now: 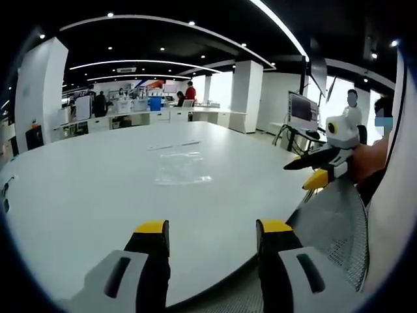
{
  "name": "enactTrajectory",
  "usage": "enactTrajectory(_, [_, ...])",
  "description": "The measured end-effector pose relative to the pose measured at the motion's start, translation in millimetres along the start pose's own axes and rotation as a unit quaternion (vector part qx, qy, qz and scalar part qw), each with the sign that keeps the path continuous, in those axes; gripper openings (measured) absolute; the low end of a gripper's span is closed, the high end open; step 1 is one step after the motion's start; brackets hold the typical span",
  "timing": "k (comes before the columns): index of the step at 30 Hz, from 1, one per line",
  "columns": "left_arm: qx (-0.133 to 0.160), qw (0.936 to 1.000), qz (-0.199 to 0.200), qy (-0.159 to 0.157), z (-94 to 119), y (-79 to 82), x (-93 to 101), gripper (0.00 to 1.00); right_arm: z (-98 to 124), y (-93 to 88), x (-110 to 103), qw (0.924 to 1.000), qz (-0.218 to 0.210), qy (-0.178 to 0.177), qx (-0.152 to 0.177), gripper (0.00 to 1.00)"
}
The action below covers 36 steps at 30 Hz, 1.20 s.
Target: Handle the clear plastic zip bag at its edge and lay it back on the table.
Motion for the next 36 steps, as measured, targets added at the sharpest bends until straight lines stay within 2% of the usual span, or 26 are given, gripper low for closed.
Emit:
enactTrajectory(9, [0.003, 0.9999, 0.017, 0.002, 2.8, 8.2, 1.7, 0.53, -3.5, 0.0, 2.8, 0.9997, 0.016, 0.006, -0.018, 0.64])
enactTrajectory(19, [-0.004, 0.9998, 0.015, 0.012, 3.5, 10.5, 0.8, 0.53, -15.6, 8.8, 13.2, 0.9972, 0.063, 0.006, -0.041, 0.59])
enactTrajectory(27, [-0.001, 0.9996, 0.028, 0.012, 7.9, 18.2, -4.3, 0.53, -31.0, 19.9, 29.9, 0.9919, 0.109, 0.001, -0.065, 0.56])
enactTrajectory(36, [-0.004, 0.9997, 0.024, 0.004, 6.3, 25.8, -0.2, 0.52, -51.1, 35.5, 44.3, 0.9849, 0.152, -0.002, -0.084, 0.52])
Point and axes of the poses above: the point that each gripper's makers call its tool centre point, and the gripper's own axes: z roughly backward along the fingers, x roughly to its right, y roughly out of its top, the point moved 3 cm from there along z, roughly backward along the fingers, and after that the axes turned 14 degrees about -x, right-handed, at the moved point
